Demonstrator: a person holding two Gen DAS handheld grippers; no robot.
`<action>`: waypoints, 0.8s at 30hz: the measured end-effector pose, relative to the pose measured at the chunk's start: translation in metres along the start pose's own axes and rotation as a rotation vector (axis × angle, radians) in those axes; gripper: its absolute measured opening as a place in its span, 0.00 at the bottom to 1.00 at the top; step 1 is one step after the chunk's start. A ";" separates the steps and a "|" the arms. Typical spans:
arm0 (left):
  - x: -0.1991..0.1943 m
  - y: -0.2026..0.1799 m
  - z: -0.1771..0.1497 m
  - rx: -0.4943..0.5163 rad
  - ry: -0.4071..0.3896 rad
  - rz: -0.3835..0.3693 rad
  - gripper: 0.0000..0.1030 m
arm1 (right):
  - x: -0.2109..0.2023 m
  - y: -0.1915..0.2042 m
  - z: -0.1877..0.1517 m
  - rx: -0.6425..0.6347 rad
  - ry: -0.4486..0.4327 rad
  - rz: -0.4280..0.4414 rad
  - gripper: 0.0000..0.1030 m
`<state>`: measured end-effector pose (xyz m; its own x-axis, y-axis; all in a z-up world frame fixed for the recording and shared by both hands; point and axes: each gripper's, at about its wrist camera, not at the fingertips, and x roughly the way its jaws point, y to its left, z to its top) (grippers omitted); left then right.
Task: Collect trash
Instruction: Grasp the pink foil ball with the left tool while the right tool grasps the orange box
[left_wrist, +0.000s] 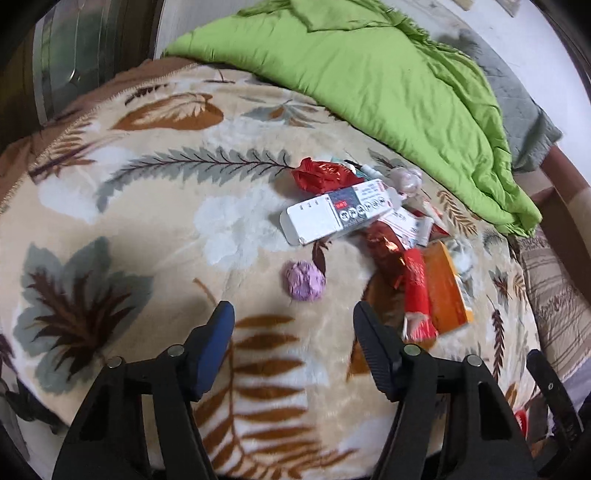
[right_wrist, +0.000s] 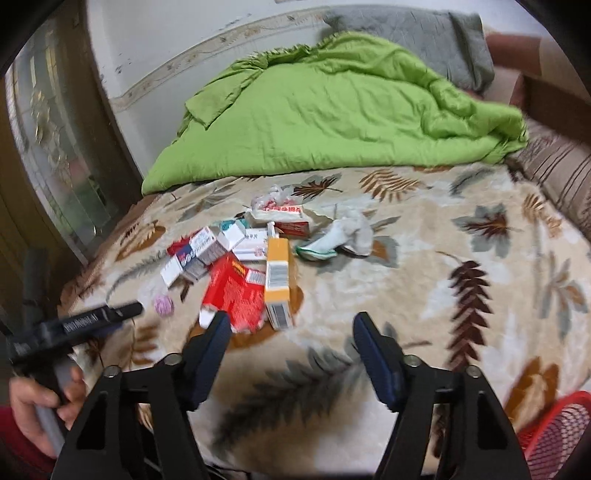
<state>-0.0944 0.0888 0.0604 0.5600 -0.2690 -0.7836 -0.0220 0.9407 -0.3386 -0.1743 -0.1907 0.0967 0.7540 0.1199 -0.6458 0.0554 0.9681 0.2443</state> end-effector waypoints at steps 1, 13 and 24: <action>0.005 -0.002 0.002 0.006 -0.001 0.003 0.58 | 0.011 -0.001 0.006 0.027 0.021 0.010 0.68; 0.042 -0.019 0.007 0.076 0.021 0.023 0.30 | 0.100 0.009 0.014 0.037 0.149 -0.009 0.51; 0.053 -0.018 0.013 0.079 0.014 0.029 0.23 | 0.102 0.003 0.010 0.045 0.142 -0.010 0.27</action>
<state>-0.0536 0.0598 0.0319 0.5484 -0.2438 -0.7999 0.0279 0.9614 -0.2739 -0.0907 -0.1781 0.0386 0.6535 0.1431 -0.7433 0.0939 0.9590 0.2673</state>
